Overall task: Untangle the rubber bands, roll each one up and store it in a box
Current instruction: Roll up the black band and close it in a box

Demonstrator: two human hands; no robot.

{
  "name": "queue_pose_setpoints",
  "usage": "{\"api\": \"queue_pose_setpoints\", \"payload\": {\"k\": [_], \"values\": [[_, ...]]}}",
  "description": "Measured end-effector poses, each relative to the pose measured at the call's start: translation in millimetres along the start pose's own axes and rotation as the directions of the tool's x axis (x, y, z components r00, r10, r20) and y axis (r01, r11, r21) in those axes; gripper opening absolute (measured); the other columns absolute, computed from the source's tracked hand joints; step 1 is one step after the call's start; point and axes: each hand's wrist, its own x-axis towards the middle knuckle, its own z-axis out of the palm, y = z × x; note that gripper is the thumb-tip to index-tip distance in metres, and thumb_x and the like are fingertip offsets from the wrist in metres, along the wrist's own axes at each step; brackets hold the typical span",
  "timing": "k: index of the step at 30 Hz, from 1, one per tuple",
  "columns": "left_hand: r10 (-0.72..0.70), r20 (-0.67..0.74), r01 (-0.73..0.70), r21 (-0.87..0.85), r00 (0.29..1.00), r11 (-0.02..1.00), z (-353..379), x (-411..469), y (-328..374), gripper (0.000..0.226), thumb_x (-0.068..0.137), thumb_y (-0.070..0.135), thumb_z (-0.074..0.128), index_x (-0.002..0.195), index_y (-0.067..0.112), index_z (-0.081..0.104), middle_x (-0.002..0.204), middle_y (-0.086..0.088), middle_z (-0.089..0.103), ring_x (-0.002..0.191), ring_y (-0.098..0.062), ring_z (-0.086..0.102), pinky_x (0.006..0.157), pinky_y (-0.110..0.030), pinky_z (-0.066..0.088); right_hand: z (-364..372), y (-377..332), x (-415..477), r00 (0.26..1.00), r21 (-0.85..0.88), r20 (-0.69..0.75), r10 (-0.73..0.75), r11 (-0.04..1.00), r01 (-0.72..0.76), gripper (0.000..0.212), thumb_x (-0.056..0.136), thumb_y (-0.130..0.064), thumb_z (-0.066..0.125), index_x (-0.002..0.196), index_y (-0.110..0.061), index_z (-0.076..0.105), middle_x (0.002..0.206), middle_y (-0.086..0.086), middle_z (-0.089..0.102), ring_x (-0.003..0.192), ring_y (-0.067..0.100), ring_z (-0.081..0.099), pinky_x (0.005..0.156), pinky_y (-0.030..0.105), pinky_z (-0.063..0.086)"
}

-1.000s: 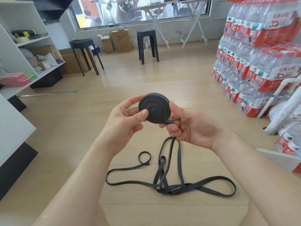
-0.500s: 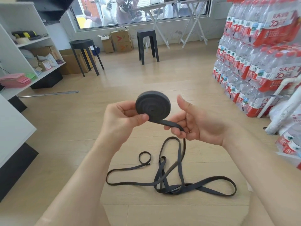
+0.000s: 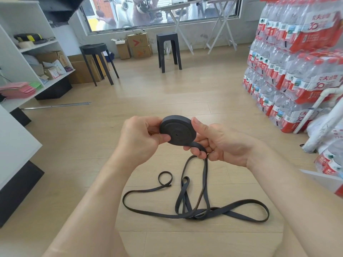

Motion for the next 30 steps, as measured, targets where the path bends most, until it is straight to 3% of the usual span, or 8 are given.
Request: {"api": "queue_pose_setpoints", "payload": {"k": [3, 6, 10, 14, 18, 21, 26, 30], "values": [[0.016, -0.011, -0.015, 0.024, 1.0, 1.0, 1, -1, 0, 0.045, 0.073, -0.005, 0.073, 0.076, 0.039, 0.065, 0.061, 0.026, 0.065, 0.062, 0.009, 0.06, 0.065, -0.006, 0.045, 0, 1, 2, 1.0, 0.017, 0.005, -0.021, 1.0, 0.021, 0.08, 0.061, -0.076, 0.055, 0.093, -0.004, 0.071, 0.069, 0.0, 0.059, 0.058, 0.008, 0.047, 0.041, 0.013, 0.027], [-0.032, 0.012, 0.034, -0.201, 0.999, 0.979, 2, -3, -2, 0.042, 0.077, -0.006, 0.071, 0.089, 0.035, 0.069, 0.078, 0.015, 0.073, 0.078, -0.005, 0.066, 0.075, -0.018, 0.049, -2, 2, 2, 0.997, 0.038, 0.013, -0.073, 0.997, 0.073, 0.08, 0.065, -0.07, 0.057, 0.098, 0.002, 0.069, 0.069, 0.002, 0.058, 0.059, 0.009, 0.047, 0.041, 0.014, 0.026], [-0.153, 0.167, 0.224, -0.607, 0.974, 0.762, 4, -5, -3, 0.036, 0.078, 0.011, 0.068, 0.112, 0.021, 0.063, 0.088, 0.004, 0.072, 0.076, -0.015, 0.056, 0.066, -0.025, 0.043, -4, 4, 2, 0.98, 0.178, 0.068, -0.189, 0.969, 0.174, 0.078, 0.074, -0.066, 0.063, 0.105, 0.005, 0.066, 0.073, 0.003, 0.059, 0.063, 0.008, 0.049, 0.044, 0.014, 0.028], [-0.131, 0.235, 0.266, -0.754, 0.963, 0.6, 16, -6, 0, 0.025, 0.078, 0.011, 0.07, 0.102, 0.013, 0.066, 0.077, 0.002, 0.067, 0.067, -0.011, 0.056, 0.055, -0.021, 0.036, 2, 7, 6, 0.942, 0.376, 0.189, -0.278, 0.907, 0.192, 0.071, 0.075, -0.063, 0.063, 0.112, -0.003, 0.069, 0.082, 0.004, 0.063, 0.07, 0.009, 0.054, 0.047, 0.012, 0.036], [-0.085, 0.053, 0.099, -0.657, 0.995, 0.747, 9, -5, 0, 0.019, 0.071, 0.009, 0.076, 0.09, 0.012, 0.072, 0.076, -0.003, 0.072, 0.065, -0.015, 0.062, 0.062, -0.023, 0.044, 2, 3, 3, 0.963, 0.293, 0.181, -0.2, 0.945, 0.141, 0.068, 0.085, -0.06, 0.045, 0.117, -0.004, 0.065, 0.089, 0.006, 0.068, 0.073, 0.012, 0.059, 0.049, 0.015, 0.039], [-0.066, -0.005, 0.055, -0.486, 0.998, 0.872, -5, -4, 0, 0.023, 0.068, 0.003, 0.074, 0.089, 0.013, 0.071, 0.077, 0.003, 0.075, 0.07, -0.009, 0.069, 0.065, -0.019, 0.051, -3, -1, 1, 0.985, 0.147, 0.113, -0.127, 0.983, 0.11, 0.079, 0.075, -0.068, 0.052, 0.121, -0.004, 0.06, 0.086, 0.009, 0.07, 0.068, 0.014, 0.057, 0.048, 0.017, 0.039], [-0.114, 0.02, 0.116, -0.195, 0.993, 0.974, -8, -3, 3, 0.037, 0.073, -0.003, 0.075, 0.09, 0.03, 0.069, 0.071, 0.011, 0.074, 0.066, -0.001, 0.068, 0.064, -0.011, 0.049, 3, -5, -5, 0.989, -0.072, 0.016, -0.149, 0.986, 0.15, 0.053, 0.075, -0.052, 0.067, 0.124, -0.038, 0.051, 0.086, 0.007, 0.069, 0.064, 0.012, 0.052, 0.054, 0.021, 0.039], [-0.173, -0.02, 0.169, -0.115, 0.985, 0.979, -11, -1, -1, 0.051, 0.072, 0.004, 0.079, 0.108, 0.037, 0.062, 0.064, -0.01, 0.071, 0.051, -0.007, 0.058, 0.063, -0.021, 0.05, 11, 0, -3, 0.916, -0.471, -0.111, -0.385, 0.832, 0.293, 0.097, 0.069, -0.018, 0.086, 0.131, -0.062, 0.026, 0.104, 0.003, 0.054, 0.062, 0.007, 0.054, 0.073, 0.029, 0.053]]}}
